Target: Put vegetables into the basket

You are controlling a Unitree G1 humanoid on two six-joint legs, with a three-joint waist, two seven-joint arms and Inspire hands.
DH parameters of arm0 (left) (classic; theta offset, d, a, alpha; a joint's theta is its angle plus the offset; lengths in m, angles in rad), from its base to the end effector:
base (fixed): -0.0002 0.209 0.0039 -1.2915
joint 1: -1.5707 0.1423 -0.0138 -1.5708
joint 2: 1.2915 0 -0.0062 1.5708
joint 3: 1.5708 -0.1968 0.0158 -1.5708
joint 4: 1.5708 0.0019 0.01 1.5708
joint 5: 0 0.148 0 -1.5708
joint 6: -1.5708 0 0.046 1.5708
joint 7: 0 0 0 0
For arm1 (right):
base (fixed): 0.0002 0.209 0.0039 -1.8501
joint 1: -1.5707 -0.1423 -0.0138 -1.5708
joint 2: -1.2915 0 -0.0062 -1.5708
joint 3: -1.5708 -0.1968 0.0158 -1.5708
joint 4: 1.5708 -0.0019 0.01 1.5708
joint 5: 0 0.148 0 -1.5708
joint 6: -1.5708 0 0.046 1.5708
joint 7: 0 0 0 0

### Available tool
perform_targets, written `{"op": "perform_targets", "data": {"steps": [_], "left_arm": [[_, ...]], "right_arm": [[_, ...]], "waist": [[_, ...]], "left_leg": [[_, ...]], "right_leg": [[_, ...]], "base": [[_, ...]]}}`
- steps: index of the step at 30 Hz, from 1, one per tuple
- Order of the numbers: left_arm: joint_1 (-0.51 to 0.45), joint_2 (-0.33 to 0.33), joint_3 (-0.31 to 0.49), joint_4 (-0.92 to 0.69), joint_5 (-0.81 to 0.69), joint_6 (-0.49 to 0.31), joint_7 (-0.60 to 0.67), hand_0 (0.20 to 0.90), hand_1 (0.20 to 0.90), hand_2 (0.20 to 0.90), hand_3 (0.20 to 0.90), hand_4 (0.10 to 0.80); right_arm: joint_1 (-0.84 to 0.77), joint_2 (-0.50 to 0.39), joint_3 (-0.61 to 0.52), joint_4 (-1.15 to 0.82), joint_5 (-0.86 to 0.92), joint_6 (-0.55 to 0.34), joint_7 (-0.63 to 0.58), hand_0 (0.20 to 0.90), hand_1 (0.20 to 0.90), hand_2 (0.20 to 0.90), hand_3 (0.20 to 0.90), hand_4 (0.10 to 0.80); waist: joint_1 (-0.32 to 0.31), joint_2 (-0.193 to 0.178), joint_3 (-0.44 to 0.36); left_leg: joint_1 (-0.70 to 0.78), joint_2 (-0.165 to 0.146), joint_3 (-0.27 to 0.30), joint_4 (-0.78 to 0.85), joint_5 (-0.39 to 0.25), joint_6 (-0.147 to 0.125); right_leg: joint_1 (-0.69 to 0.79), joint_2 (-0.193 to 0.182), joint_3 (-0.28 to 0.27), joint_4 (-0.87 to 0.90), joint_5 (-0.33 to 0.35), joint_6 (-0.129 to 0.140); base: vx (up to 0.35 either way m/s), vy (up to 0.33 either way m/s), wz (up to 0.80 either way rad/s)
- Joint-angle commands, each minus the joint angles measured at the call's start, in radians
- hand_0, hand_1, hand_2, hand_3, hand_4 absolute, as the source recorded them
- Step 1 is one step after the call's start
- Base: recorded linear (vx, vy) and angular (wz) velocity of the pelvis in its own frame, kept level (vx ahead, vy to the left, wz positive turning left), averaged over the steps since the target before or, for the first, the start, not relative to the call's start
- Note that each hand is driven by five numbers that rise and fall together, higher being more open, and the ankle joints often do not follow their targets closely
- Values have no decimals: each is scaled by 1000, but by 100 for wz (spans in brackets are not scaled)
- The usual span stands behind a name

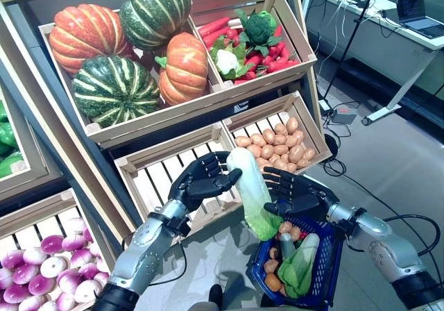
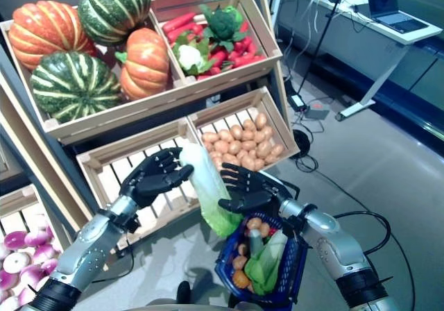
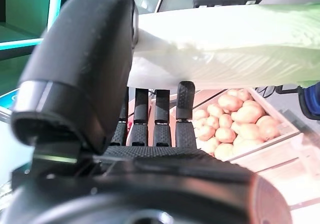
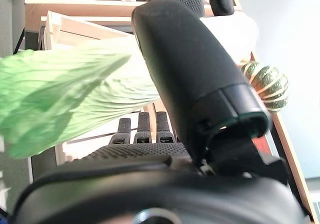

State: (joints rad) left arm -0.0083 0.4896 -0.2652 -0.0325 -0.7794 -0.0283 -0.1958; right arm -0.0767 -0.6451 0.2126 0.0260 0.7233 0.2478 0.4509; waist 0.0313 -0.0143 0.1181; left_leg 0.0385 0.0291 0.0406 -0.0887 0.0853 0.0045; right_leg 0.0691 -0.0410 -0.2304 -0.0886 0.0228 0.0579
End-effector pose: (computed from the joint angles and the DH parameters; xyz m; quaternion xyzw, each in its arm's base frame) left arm 0.2091 0.1932 0.0388 -0.1503 0.0333 -0.2111 0.9653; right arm 0.2233 -0.2341 0.0486 0.0590 0.1542 0.3068 0.9374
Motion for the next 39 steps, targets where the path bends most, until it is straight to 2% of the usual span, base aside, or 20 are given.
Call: {"op": "perform_targets", "data": {"steps": [1,11,22,26,27,28,29,39], "left_arm": [[-137,6,-2,-27,-47,-99,-53,300,300,300,300,400],[-141,5,-14,-32,-71,-110,-57,300,300,300,300,400],[-153,7,-33,-39,-109,-136,-63,300,300,300,300,400],[-153,3,-39,-44,-125,-138,-74,300,300,300,300,400],[-153,3,-43,-45,-131,-142,-74,300,300,300,300,400],[-152,1,-46,-47,-132,-146,-76,300,300,300,300,400],[-151,1,-46,-46,-134,-147,-78,300,300,300,300,400],[-139,-11,-39,-49,-167,-168,-92,300,300,300,300,400]], "right_arm": [[-121,-15,29,-78,115,-49,45,900,900,900,900,800],[-138,5,70,-70,115,-6,69,900,900,900,900,800],[-151,-16,161,-13,55,141,152,900,900,900,900,800],[-149,-11,184,8,51,154,166,900,900,900,900,800],[-150,-7,188,11,55,171,171,561,561,561,561,574],[-150,-5,194,14,59,183,173,324,324,324,324,416],[-150,-4,197,18,58,184,175,300,300,300,300,400],[-135,6,210,50,41,216,185,300,300,300,300,400]], "waist": [[13,-44,-70],[15,-42,-77],[20,-48,-85],[22,-48,-86],[23,-48,-86],[24,-48,-86],[24,-48,-86],[25,-50,-88]], "left_leg": [[33,6,2,1,-94,-38],[39,6,0,1,-95,-36],[42,5,-6,1,-95,-36],[42,5,-8,1,-94,-37],[43,5,-10,1,-94,-36],[43,4,-10,1,-94,-37],[44,5,-10,1,-94,-37],[48,5,-11,1,-94,-36]], "right_leg": [[28,-54,-12,1,10,51],[31,-55,-9,1,9,50],[35,-57,-11,1,8,50],[36,-58,-12,1,9,50],[36,-57,-11,1,9,49],[37,-57,-10,1,9,50],[38,-57,-10,1,9,50],[41,-57,-4,1,10,48]], "base": [[7,1,4],[0,0,0],[0,0,0],[0,0,0],[0,0,0],[0,0,0],[0,0,0],[0,0,0]]}}
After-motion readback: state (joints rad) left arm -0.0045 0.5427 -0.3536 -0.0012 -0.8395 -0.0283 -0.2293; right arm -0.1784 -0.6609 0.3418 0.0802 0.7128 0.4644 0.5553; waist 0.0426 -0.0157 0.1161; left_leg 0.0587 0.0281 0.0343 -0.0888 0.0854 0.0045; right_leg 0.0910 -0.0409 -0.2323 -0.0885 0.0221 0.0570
